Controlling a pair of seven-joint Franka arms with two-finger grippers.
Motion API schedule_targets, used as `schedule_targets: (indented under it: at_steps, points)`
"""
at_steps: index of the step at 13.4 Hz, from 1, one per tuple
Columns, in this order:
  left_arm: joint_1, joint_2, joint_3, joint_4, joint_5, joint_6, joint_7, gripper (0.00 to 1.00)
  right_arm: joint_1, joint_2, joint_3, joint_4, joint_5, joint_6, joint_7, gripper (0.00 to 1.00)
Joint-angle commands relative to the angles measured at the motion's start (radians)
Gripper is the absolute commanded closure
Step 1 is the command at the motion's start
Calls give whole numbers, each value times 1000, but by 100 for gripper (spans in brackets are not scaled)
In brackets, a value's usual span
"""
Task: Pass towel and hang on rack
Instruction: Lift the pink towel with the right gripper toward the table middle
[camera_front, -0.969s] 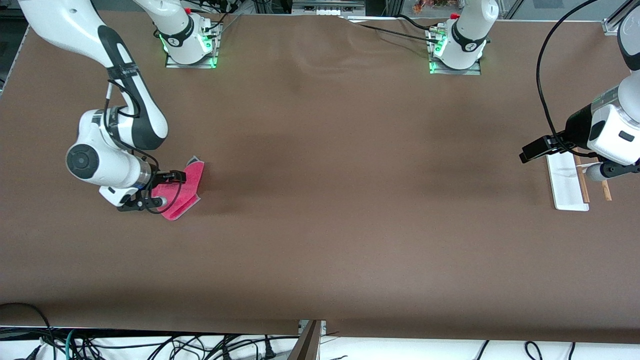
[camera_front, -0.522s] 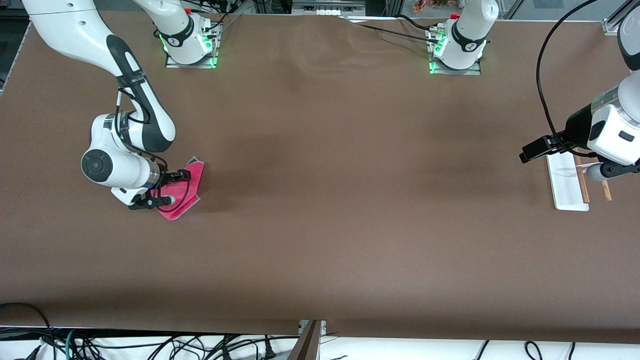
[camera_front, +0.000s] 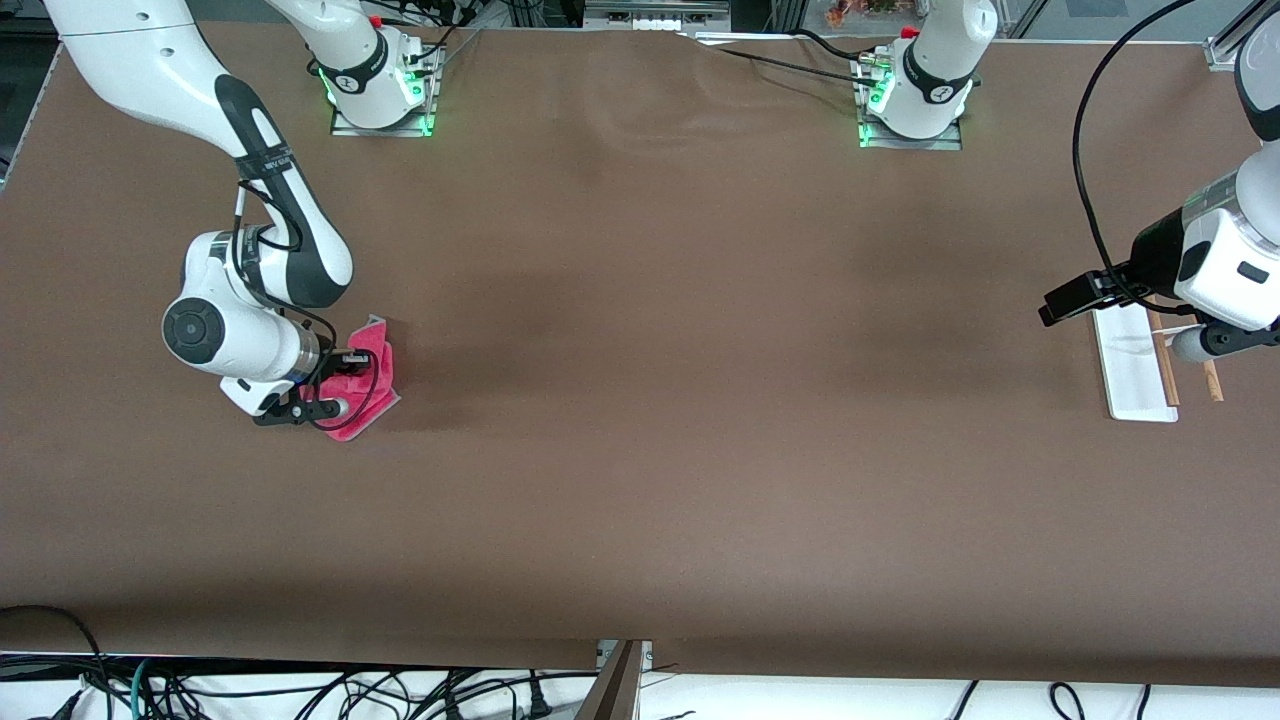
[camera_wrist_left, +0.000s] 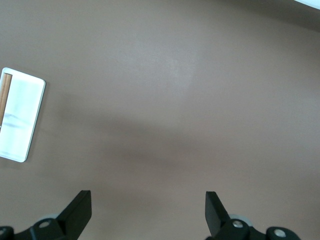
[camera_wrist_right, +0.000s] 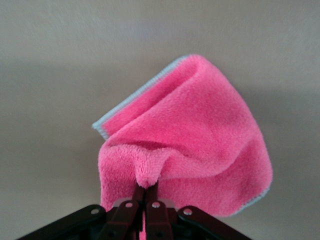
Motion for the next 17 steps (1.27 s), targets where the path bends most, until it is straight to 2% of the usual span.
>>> schedule_targets:
  at_steps: [1,2,4,8,11,13,17]
  points:
    - [2,13,0,29,-21,-6,-1,0,-1,-25,22,87,16,-121,27,100]
    - [2,13,0,29,-21,-6,-1,0,-1,-25,23,134,18,-188,32,100]
    - [2,13,0,29,-21,-6,-1,0,-1,-27,66,184,18,-236,88,100]
    - [2,13,0,29,-21,-6,-1,0,-6,-30,203,265,18,-278,320,100]
    - [2,13,0,29,-23,-6,-2,0,0,-22,278,317,106,-281,466,100]
    - [1,22,0,29,-21,0,4,0,8,-18,330,339,124,-270,550,100]
    - [-13,36,-26,72,-23,-9,-30,0,125,24,345,435,121,-256,724,100]
